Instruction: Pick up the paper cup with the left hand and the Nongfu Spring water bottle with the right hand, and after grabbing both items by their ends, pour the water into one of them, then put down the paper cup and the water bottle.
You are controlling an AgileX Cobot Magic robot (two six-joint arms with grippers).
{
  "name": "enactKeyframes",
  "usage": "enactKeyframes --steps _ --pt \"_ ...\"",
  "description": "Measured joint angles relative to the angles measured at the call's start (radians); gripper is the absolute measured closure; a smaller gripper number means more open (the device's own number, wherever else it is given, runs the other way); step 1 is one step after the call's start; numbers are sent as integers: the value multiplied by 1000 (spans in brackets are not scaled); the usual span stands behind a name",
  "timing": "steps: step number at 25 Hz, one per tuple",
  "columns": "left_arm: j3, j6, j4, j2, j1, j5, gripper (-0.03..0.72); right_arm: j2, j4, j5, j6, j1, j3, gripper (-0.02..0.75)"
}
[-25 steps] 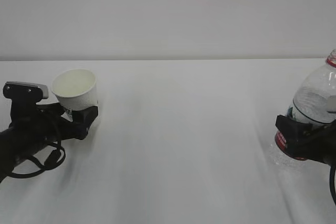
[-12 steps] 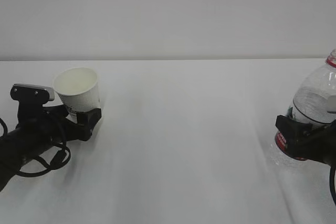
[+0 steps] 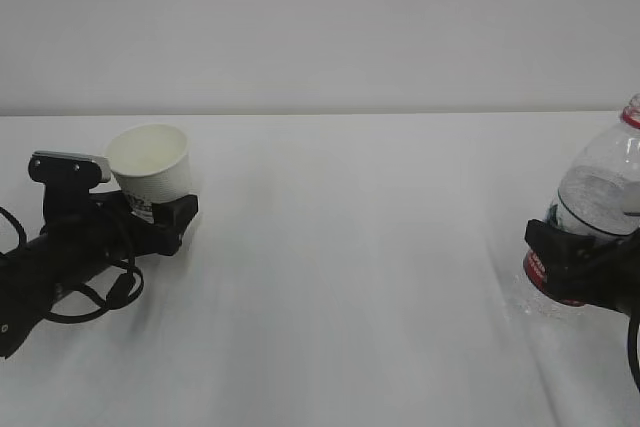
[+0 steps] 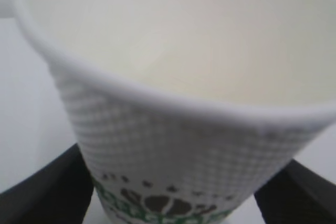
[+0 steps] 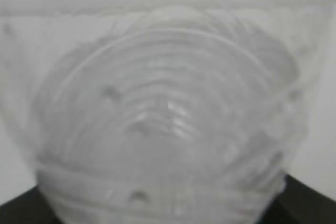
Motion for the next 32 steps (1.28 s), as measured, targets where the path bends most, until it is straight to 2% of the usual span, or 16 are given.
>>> enactKeyframes --steps 8,16,32 --pt "-25 0 1 0 0 0 10 0 0 0 0 0 0 253" --pt "-29 -1 15 0 0 0 125 0 0 0 0 0 0 253" --pt "-30 -1 18 0 0 0 141 0 0 0 0 0 0 253"
